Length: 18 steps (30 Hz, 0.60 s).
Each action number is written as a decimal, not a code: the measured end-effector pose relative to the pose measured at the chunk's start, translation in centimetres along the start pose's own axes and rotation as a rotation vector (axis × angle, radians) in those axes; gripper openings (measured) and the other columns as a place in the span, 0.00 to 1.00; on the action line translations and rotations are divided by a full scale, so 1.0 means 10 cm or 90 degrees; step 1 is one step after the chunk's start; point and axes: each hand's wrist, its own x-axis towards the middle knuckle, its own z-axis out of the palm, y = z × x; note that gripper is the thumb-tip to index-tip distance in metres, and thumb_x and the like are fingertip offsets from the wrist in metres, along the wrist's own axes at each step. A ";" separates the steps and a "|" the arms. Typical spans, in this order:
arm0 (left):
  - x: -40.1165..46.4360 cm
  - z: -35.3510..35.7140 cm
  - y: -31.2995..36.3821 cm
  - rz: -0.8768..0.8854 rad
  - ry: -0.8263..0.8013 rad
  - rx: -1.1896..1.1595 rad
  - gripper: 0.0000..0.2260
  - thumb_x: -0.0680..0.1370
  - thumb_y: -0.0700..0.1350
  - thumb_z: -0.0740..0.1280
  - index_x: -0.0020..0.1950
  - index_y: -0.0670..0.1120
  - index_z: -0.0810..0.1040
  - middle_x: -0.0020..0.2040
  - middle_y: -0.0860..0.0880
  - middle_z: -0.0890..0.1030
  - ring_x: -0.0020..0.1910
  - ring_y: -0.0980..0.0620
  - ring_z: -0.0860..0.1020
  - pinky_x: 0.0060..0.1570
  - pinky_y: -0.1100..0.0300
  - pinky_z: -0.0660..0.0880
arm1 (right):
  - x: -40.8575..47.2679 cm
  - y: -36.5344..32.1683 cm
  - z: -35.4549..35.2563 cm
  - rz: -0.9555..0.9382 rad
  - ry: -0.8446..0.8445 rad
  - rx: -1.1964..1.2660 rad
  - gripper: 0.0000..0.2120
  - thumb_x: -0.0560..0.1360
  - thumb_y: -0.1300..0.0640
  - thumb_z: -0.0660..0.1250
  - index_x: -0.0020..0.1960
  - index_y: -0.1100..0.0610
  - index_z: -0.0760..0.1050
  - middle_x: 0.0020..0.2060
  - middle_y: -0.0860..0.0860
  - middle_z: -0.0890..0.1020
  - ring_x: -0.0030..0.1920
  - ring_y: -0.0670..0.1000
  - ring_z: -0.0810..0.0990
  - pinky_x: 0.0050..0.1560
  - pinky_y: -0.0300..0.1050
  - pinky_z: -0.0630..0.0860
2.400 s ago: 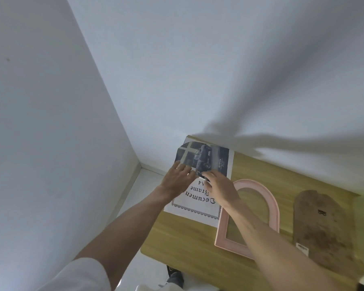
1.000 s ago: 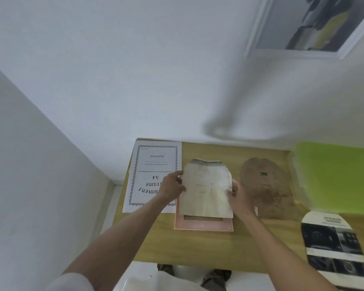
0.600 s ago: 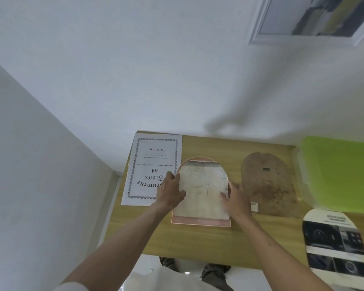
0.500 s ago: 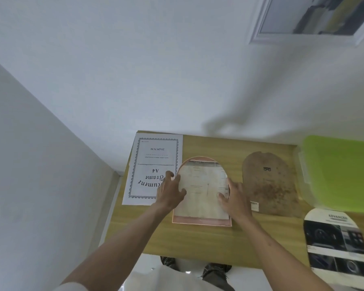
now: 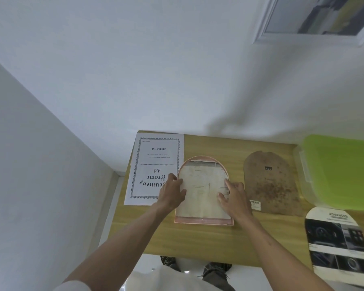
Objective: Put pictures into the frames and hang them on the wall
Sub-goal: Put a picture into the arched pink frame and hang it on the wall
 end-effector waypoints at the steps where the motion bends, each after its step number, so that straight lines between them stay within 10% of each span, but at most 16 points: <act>1: 0.00 0.00 0.00 0.000 0.000 -0.002 0.17 0.78 0.47 0.66 0.63 0.39 0.76 0.63 0.44 0.69 0.54 0.42 0.78 0.52 0.51 0.76 | 0.00 0.00 0.00 0.001 -0.001 0.000 0.29 0.78 0.44 0.63 0.76 0.49 0.62 0.67 0.52 0.66 0.63 0.54 0.74 0.55 0.50 0.76; 18: 0.00 0.09 0.25 -0.024 0.023 0.003 0.15 0.79 0.45 0.66 0.63 0.40 0.77 0.63 0.44 0.71 0.54 0.44 0.77 0.52 0.52 0.75 | -0.02 0.20 -0.17 -0.024 -0.022 0.034 0.30 0.78 0.44 0.64 0.77 0.50 0.61 0.67 0.53 0.67 0.65 0.55 0.72 0.56 0.51 0.75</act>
